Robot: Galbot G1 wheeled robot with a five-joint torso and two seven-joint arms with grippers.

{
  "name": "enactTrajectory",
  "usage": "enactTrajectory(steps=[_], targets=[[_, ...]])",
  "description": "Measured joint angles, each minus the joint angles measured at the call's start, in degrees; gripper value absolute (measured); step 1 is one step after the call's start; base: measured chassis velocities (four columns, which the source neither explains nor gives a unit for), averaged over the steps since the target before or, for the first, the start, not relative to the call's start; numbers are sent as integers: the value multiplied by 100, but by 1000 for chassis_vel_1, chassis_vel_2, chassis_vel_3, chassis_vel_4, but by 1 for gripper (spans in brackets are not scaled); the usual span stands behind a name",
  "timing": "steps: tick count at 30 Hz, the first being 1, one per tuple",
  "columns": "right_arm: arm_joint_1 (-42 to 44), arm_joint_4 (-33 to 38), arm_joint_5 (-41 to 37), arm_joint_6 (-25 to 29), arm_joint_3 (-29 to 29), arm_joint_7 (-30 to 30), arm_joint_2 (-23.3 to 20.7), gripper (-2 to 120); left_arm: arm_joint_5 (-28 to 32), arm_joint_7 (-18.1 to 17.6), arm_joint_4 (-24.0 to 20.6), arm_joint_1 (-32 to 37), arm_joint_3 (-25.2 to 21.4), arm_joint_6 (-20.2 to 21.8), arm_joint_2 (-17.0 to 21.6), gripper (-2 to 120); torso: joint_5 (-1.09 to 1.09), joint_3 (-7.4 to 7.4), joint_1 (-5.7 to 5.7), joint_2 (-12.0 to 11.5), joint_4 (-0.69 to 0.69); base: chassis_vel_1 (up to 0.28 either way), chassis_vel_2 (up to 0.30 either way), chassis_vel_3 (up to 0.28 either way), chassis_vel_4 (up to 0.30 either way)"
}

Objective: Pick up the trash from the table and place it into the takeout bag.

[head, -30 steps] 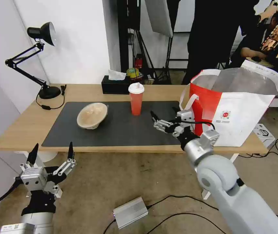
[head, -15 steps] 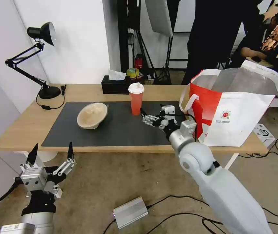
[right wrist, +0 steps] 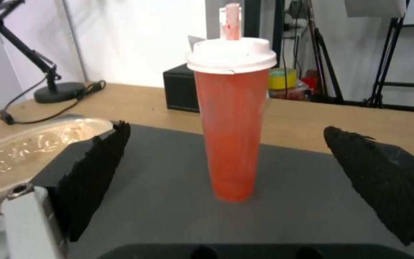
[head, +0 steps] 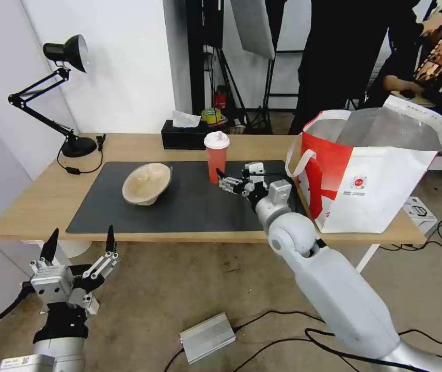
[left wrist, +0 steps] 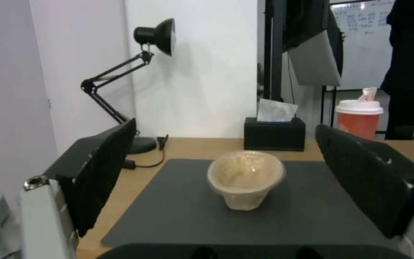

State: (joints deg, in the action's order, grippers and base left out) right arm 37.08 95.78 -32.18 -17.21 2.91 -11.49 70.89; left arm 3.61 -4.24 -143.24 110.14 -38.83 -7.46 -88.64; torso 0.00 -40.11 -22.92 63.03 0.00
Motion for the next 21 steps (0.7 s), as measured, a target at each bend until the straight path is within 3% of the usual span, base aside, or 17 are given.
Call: enactTrajectory(steps=[21], targets=[[-837, -1246, 277, 40, 268, 288, 524, 100, -20, -4, 0, -15, 17, -33, -46, 100, 0, 0, 0, 0, 0, 0, 0, 0, 0]])
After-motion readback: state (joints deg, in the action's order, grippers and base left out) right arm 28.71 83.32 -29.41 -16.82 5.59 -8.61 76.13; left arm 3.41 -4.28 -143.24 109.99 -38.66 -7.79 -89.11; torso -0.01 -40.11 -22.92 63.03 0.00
